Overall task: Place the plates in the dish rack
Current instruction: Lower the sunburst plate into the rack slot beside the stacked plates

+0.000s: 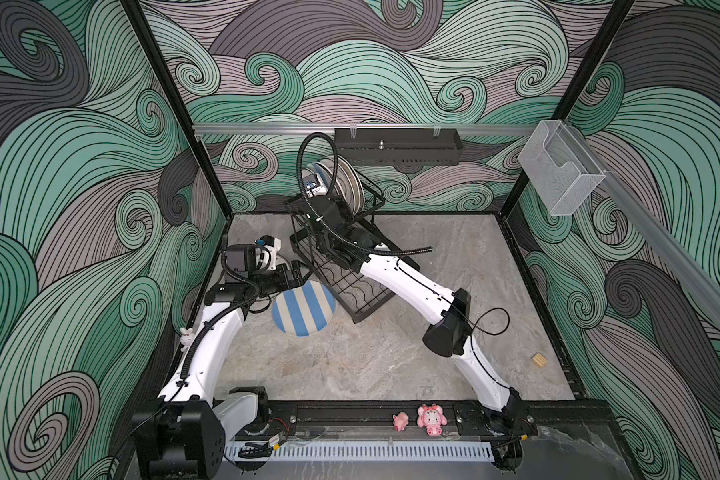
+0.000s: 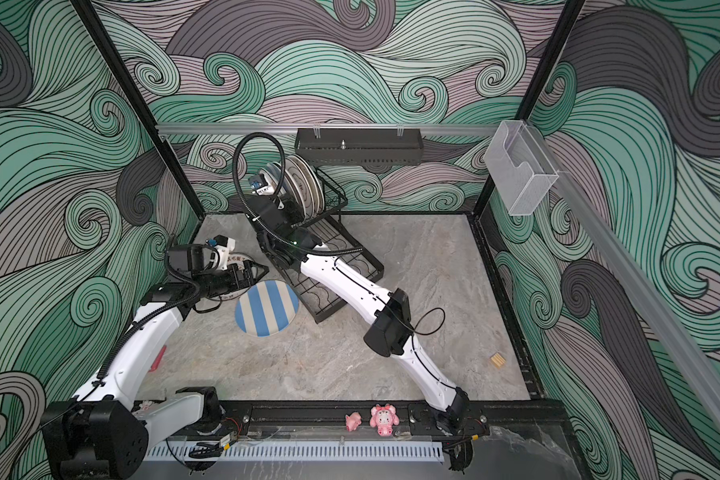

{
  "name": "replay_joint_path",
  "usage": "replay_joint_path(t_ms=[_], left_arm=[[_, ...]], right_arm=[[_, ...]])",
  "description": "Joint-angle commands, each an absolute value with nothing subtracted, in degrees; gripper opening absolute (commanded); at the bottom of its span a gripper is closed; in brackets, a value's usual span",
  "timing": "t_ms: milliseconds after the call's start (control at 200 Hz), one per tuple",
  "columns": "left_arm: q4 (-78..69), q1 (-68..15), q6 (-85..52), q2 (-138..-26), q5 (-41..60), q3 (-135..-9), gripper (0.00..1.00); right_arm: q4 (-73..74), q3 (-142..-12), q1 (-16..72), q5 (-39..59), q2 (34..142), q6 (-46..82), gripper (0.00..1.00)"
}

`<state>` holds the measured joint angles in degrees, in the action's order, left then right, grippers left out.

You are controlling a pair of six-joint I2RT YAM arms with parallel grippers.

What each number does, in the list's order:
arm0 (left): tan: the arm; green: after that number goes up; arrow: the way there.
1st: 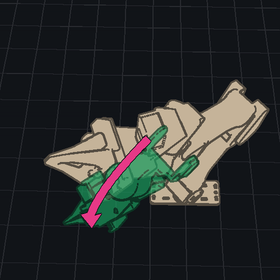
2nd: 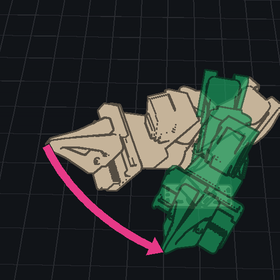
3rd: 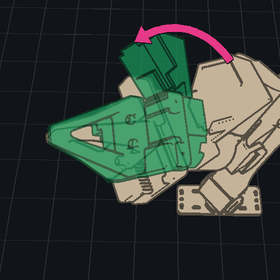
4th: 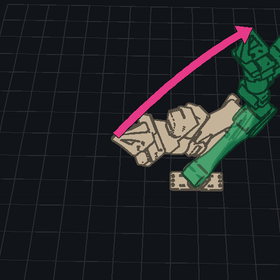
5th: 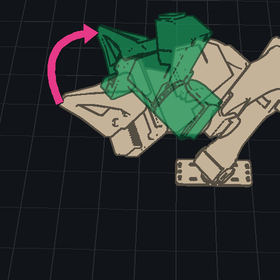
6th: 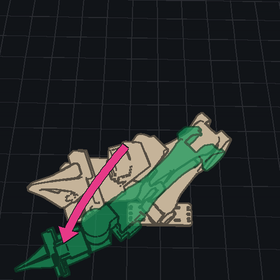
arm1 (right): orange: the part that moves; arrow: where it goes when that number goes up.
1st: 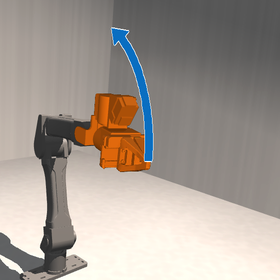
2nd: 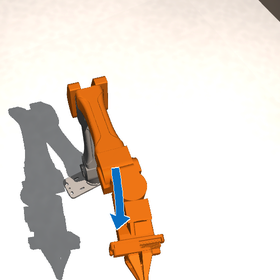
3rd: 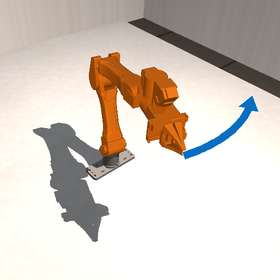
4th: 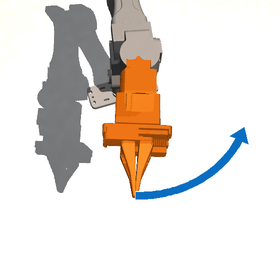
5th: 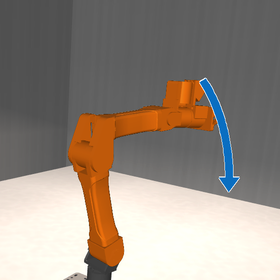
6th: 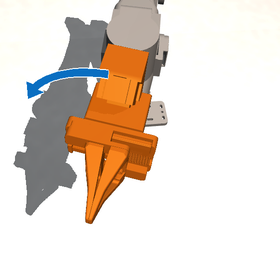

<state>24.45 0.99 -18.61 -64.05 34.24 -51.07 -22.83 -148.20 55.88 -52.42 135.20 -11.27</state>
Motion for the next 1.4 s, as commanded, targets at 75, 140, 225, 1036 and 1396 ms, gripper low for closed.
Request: replay_joint_path(t_ms=[75, 140, 225, 1036, 1396], left_arm=[[25.32, 0.79, -17.96, -64.34, 34.19, -51.42, 0.99], [25.39, 0.79, -17.98, -64.34, 34.15, -51.46, 0.99], [25.4, 0.79, -17.95, -64.33, 34.02, -51.5, 0.99], [25.91, 0.85, -17.73, -63.72, 31.69, -51.66, 0.99], [26.28, 0.88, -17.4, -63.37, 30.5, -51.6, 0.99]], right_arm=[[-24.58, -150.54, 55.46, -52.5, 136.84, -9.47, 0.0], [-24.7, -150.62, 55.36, -52.23, 136.93, -9.3, 0.0], [-24.94, -150.82, 55.37, -52.07, 137.03, -9.09, 0.05], [-30.77, -147.87, 56.42, -42.98, 127.85, -4.58, 0.49], [-29.04, -131.66, 56.86, -35.28, 112.45, -2.96, 0.57]])
